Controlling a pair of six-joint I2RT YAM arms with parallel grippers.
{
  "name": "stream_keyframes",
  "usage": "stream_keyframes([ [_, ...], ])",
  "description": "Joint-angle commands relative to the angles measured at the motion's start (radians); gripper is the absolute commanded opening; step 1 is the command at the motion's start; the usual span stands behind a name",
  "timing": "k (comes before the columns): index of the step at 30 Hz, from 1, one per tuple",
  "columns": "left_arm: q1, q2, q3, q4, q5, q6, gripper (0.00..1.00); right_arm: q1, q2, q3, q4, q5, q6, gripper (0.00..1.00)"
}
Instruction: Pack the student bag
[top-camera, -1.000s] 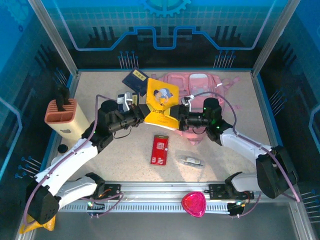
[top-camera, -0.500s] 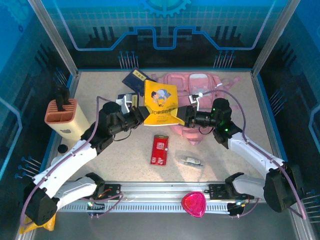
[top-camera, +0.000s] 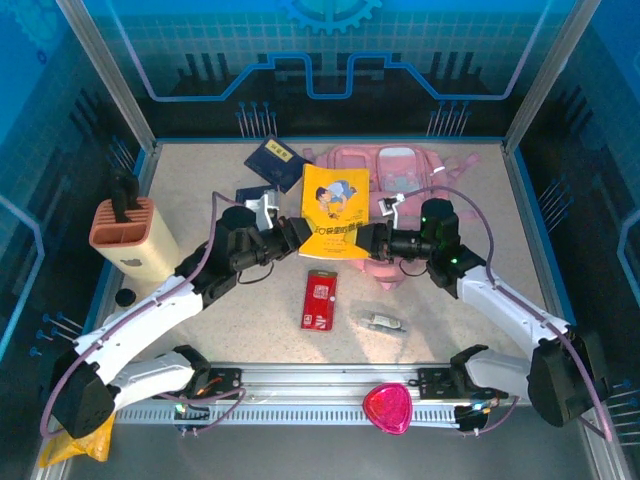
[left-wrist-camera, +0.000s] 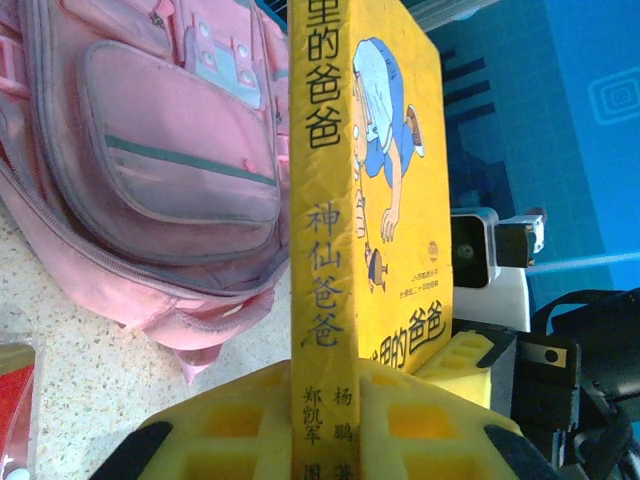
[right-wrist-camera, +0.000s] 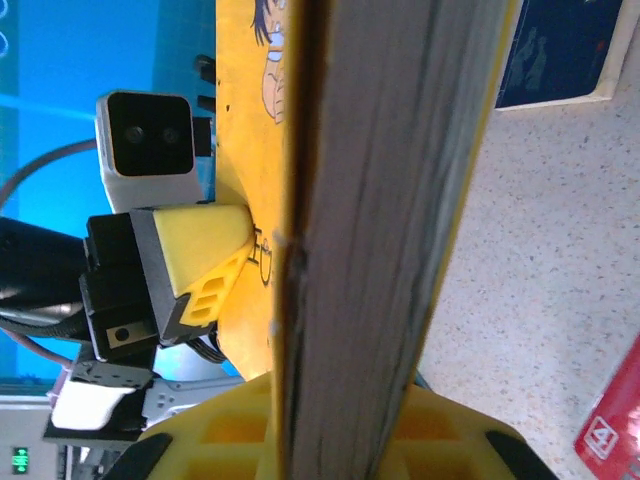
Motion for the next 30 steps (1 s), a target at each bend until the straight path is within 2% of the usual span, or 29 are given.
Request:
stream_keyframes([
  [1,-0.007,0.01,0.049,0.022,0.003,0.059,0.0,-0.033,-0.044,0.05,-0.108,0.025,-0.115,0.04],
  [2,-0.009,0.016,0.054,0.021,0.01,0.068,0.0,-0.039,-0.05,0.057,-0.135,0.03,-0.132,0.01],
  [3,-0.012,0.02,0.06,0.017,0.016,0.078,0.04,-0.044,-0.06,0.064,-0.167,0.041,-0.155,0.0],
  [6,-0.017,0.03,0.077,-0.026,0.012,0.13,0.22,-0.07,-0.094,0.085,-0.28,0.074,-0.228,0.0],
  [10,-0.034,0.035,0.101,-0.201,-0.109,0.246,0.39,-0.133,-0.141,0.117,-0.49,0.116,-0.341,0.0],
  [14,-0.045,0.099,0.124,-0.278,-0.152,0.358,0.46,-0.208,-0.196,0.127,-0.658,0.156,-0.434,0.0],
  [19,-0.106,0.234,0.186,-0.26,-0.21,0.573,0.52,-0.307,-0.249,0.125,-0.816,0.188,-0.505,0.0],
  [26,-0.152,0.439,0.288,-0.195,-0.168,0.79,0.61,-0.42,-0.281,0.127,-0.98,0.233,-0.559,0.0],
  [30,-0.156,0.522,0.313,-0.123,-0.095,0.874,0.68,-0.494,-0.294,0.136,-1.046,0.256,-0.581,0.0],
])
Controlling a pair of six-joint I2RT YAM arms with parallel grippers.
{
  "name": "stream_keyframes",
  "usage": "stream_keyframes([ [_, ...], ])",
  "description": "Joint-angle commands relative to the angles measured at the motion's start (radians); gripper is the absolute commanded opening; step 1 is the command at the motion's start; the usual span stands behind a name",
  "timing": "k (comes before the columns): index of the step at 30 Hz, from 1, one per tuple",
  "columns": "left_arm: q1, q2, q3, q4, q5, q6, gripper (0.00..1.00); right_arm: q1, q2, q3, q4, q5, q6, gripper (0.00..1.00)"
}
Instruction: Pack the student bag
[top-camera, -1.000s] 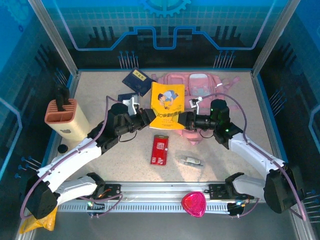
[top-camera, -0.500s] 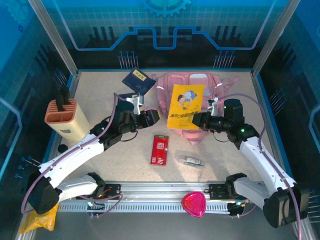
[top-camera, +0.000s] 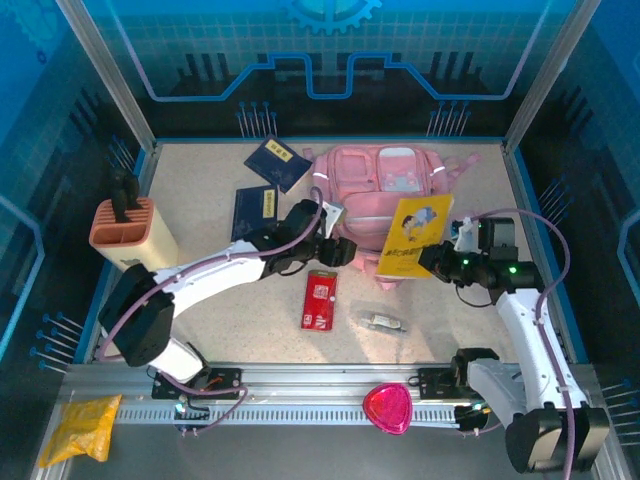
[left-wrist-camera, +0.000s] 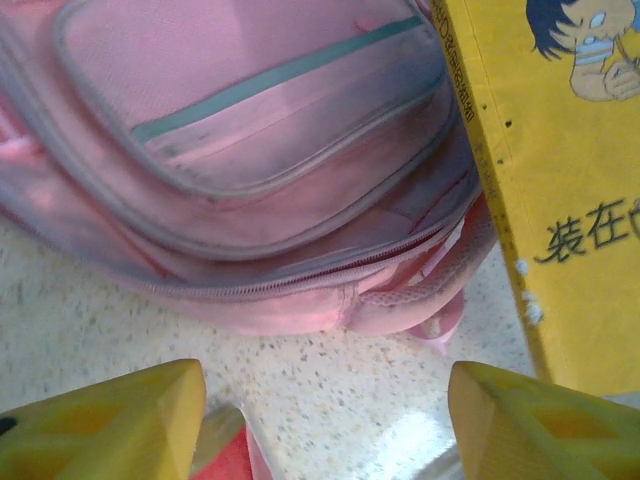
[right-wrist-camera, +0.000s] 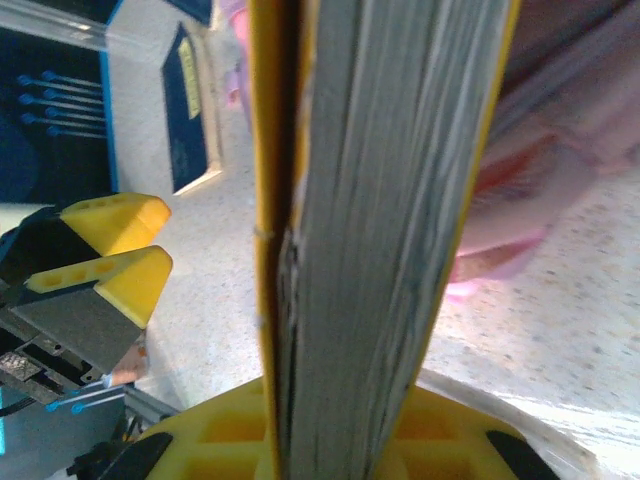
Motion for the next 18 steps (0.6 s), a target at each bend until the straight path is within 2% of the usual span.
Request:
stream_keyframes([
  [1,-0.008,0.062,0.058,0.06,0.064,0.154,0.7,-0.064,-0.034,0.047,-0.064,0.006,-0.055,0.0],
  [4,-0.007,0.133,0.126,0.02,0.053,0.199,0.73,-0.12,-0.044,0.048,-0.076,0.014,-0.056,0.0],
  [12,-0.023,0.294,0.275,-0.013,0.125,0.29,0.76,-0.221,-0.039,0.051,-0.082,0.036,-0.049,0.0],
  [18,-0.028,0.429,0.434,-0.062,0.014,0.349,0.78,-0.228,-0.03,0.03,-0.044,0.018,-0.033,0.0],
])
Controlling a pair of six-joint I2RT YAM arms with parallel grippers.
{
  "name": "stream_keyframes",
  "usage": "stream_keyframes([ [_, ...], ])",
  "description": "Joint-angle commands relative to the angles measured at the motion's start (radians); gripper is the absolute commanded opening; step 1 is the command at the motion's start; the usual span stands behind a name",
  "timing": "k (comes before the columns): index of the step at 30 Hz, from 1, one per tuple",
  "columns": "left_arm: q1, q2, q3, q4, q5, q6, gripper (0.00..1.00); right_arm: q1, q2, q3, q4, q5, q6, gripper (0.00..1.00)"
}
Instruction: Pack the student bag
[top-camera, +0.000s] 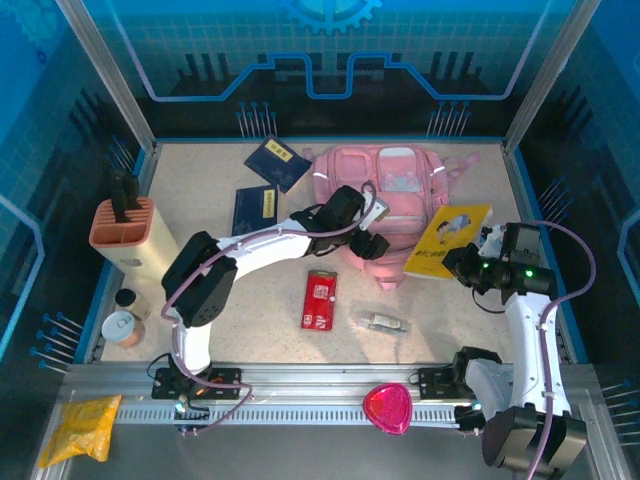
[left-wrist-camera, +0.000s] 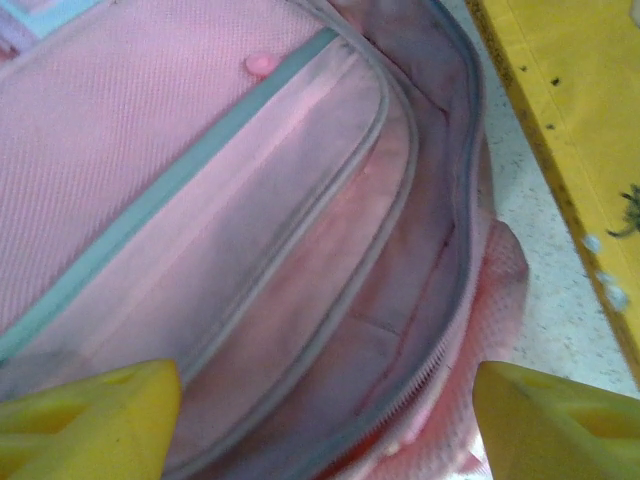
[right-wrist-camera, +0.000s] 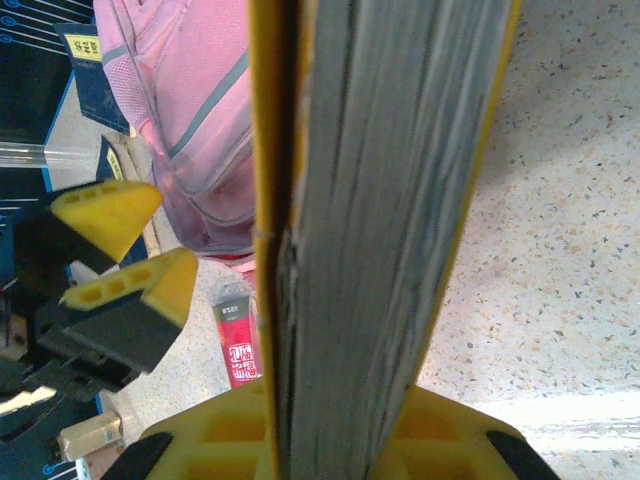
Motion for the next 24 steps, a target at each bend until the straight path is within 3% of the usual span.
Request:
stream_keyframes([
  [1,-0.006,0.067,0.1,-0.051,-0.061,0.08,0.78,-0.013,-0.002,0.026,0.047,-0.036,-0.01,0.0],
  [7,-0.018,0.164,0.202,-0.077,-0.074,0.165,0.87,-0.018,0.0,0.017,0.065,-0.061,0.007,0.0],
  [15,-0.035,0.292,0.342,-0.147,-0.184,0.262,0.87,-0.02,0.005,0.005,0.077,-0.065,0.005,0.0],
  [20,-0.035,0.357,0.42,-0.186,-0.225,0.272,0.72,-0.019,0.005,-0.006,0.086,-0.079,0.014,0.0],
  [24,-0.035,0.374,0.466,-0.224,-0.238,0.261,0.41,-0.02,0.001,-0.008,0.082,-0.071,0.01,0.0],
])
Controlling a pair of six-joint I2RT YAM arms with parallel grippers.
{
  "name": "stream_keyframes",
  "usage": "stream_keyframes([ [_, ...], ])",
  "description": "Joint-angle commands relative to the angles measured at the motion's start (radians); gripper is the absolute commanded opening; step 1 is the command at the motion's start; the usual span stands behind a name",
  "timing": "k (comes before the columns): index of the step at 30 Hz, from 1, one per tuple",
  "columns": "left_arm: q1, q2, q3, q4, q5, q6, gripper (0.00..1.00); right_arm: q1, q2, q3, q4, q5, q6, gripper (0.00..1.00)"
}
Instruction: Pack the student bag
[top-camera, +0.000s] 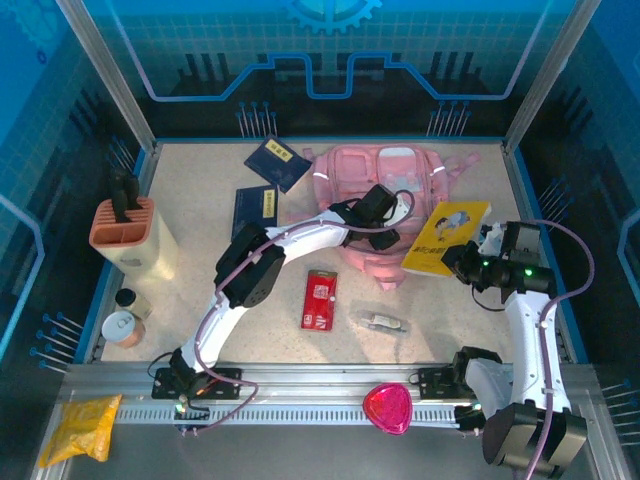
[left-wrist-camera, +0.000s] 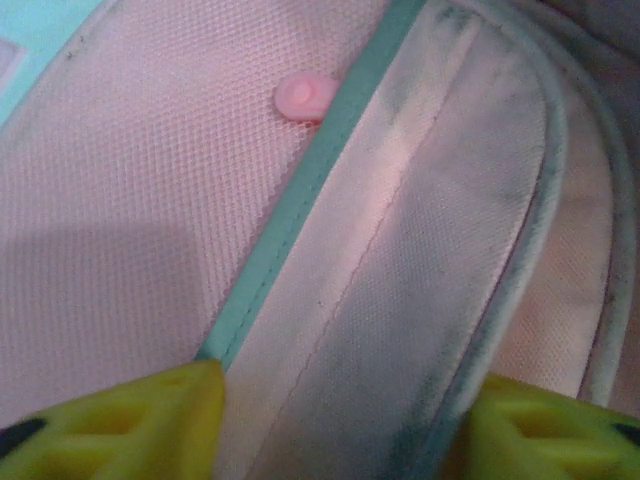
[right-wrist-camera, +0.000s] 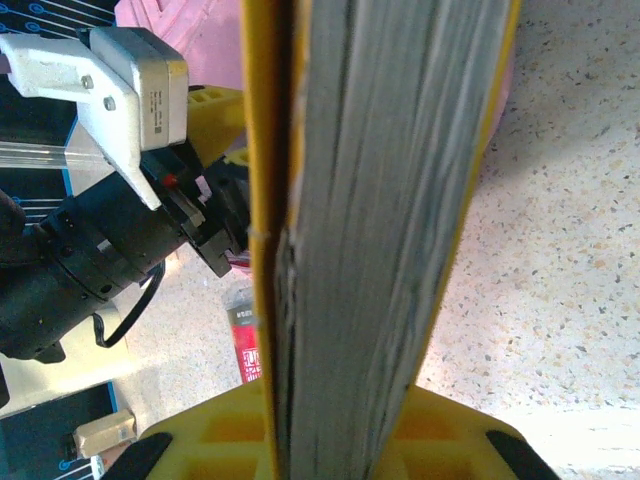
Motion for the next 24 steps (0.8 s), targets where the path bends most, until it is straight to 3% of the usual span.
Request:
stream_keyframes([
  [1,-0.003,0.017,0.065,-0.074,-0.026,0.007,0.34,-0.018,-0.011,0.003,0.038,-0.037,-0.004,0.0],
  [4,-0.006,-0.02,0.06,-0.069,-0.028,-0.001,0.13,-0.019,-0.017,0.008,0.032,-0.025,-0.005,0.0],
  [6,-0.005,-0.052,0.053,-0.056,-0.043,-0.007,0.04,-0.02,-0.017,0.012,0.03,-0.022,-0.005,0.0],
  [16,0.005,-0.161,0.141,-0.051,-0.108,-0.057,0.0,-0.019,-0.043,0.073,-0.066,0.055,-0.041,0.0],
  [24,0.015,-0.175,0.248,-0.056,-0.109,-0.074,0.0,-0.007,-0.025,0.02,0.003,-0.056,-0.008,0.0],
])
